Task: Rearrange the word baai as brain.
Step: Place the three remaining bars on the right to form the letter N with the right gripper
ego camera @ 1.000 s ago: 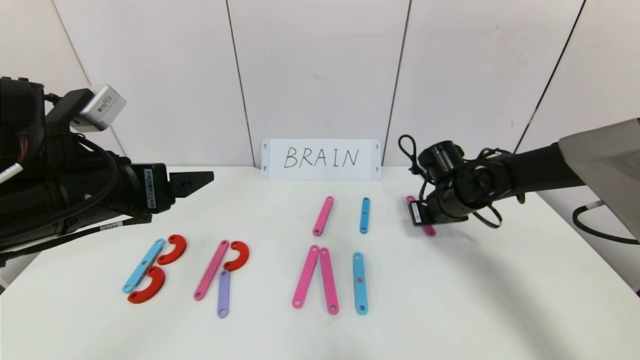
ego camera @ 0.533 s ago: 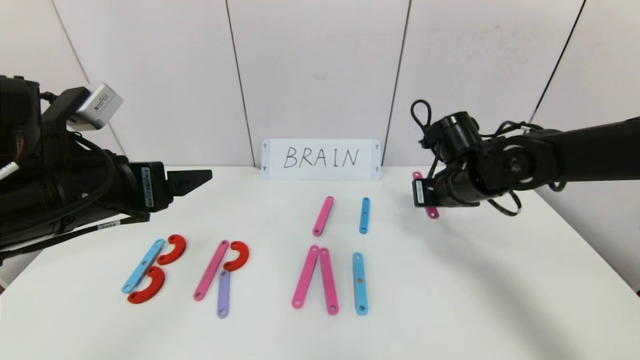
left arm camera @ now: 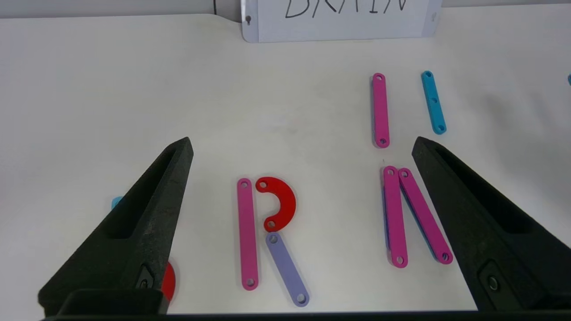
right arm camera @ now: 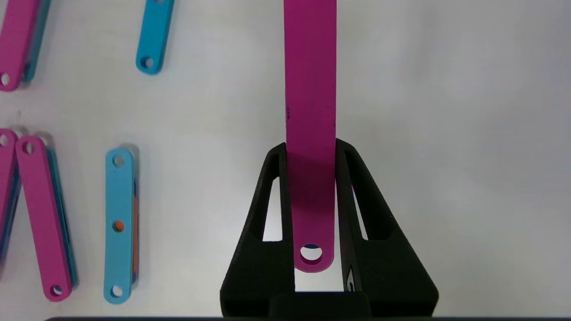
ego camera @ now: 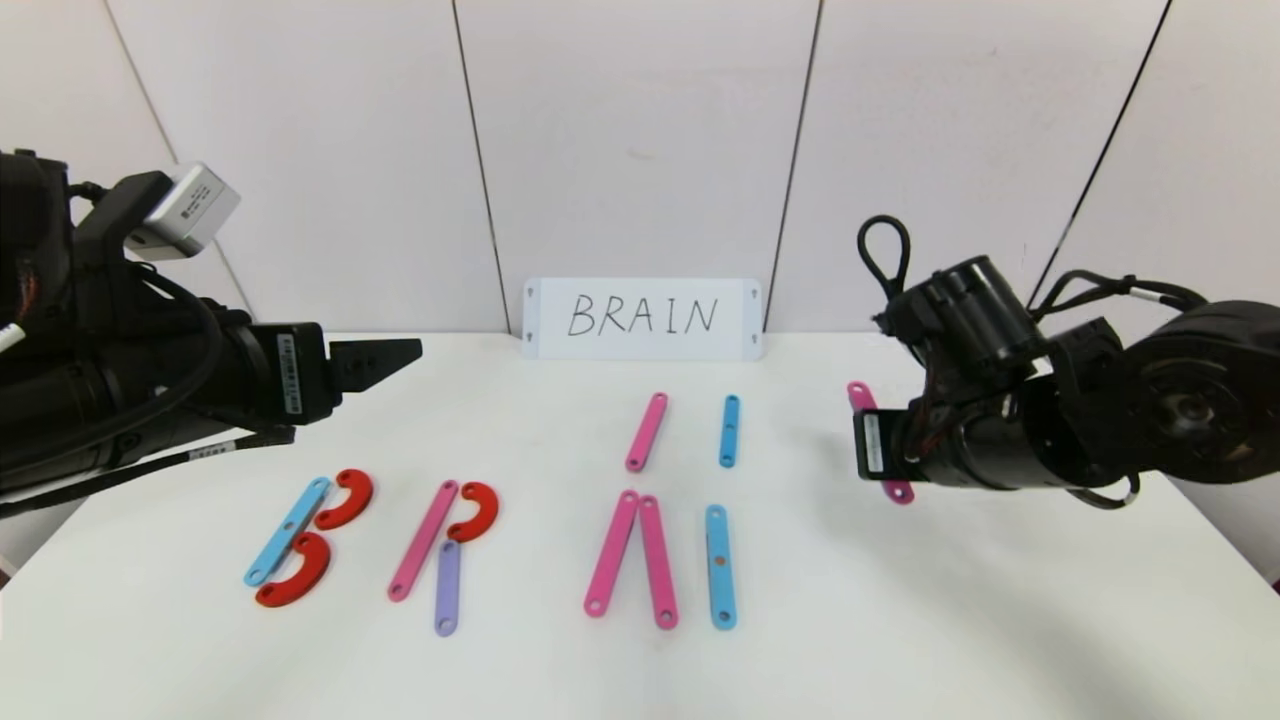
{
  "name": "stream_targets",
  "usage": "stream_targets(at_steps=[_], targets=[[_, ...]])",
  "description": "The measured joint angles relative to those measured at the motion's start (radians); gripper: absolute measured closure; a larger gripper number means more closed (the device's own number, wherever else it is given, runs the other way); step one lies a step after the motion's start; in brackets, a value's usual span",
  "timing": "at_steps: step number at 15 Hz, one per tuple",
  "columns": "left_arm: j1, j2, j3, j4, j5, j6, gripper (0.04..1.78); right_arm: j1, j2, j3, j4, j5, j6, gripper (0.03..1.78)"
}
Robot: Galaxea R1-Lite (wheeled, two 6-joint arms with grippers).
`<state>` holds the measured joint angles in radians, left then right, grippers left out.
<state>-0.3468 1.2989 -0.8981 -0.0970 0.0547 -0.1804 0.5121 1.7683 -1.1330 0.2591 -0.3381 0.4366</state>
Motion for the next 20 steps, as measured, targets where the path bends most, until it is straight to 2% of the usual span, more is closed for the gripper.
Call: stream_targets(at_steps=[2,3,8,16,20], targets=[[0.0,-0.001,0.001,0.0,0.0,0.0,0.1,0.036,-0.007,0.042,-0.002,-0.008,0.06,1.51],[0.0,-0.001,0.001,0.0,0.0,0.0,0.1,0.045,-0.003,0.052,-0.003,-0.008,0.068,1.51],[0.0,0.0,0.002,0.0,-0.003,0.001,0.1,0.055,0.064,0.061,-0.069,-0.011,0.069,1.51],[0.0,0.003,0.003,0.0,-0.005,0.005,0.1,0.05,0.152,0.059,-0.102,-0.004,0.071,1.51],[-0.001,0.01,0.007,0.0,-0.005,0.007,0.1,0.057,0.171,0.07,-0.103,-0.004,0.091,1.51]])
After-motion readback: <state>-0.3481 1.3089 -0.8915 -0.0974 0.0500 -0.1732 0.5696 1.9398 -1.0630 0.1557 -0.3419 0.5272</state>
